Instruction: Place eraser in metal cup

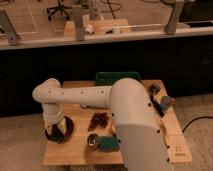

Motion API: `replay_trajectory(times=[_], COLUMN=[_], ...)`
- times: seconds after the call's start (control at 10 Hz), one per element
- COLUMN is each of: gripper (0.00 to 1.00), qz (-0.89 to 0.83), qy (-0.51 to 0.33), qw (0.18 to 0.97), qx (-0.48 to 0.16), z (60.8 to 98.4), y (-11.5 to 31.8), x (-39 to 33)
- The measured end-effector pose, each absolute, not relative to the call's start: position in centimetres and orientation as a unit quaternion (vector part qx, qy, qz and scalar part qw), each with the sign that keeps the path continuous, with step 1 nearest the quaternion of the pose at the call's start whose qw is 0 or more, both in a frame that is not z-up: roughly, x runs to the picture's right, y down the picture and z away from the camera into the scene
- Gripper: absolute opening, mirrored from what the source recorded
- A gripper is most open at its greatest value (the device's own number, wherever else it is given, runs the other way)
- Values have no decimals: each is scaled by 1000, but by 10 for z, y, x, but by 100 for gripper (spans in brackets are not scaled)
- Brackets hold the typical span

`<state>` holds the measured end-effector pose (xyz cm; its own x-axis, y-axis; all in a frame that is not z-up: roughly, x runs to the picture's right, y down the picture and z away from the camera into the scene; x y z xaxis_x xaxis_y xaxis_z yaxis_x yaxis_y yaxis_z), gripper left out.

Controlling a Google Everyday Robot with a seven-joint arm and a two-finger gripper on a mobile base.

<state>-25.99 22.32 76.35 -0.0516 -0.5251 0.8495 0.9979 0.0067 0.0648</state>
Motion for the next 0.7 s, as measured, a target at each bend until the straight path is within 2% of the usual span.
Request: replay_trajectory(times=[0.4, 0.5, 0.7], gripper=[57, 54, 38], qz=[-624, -624, -623], qy=[-368, -368, -370], qw=[607, 607, 607], qx=[-327, -327, -326], z=[767, 768, 768], y=[227, 228, 228], x=[-261, -261, -262])
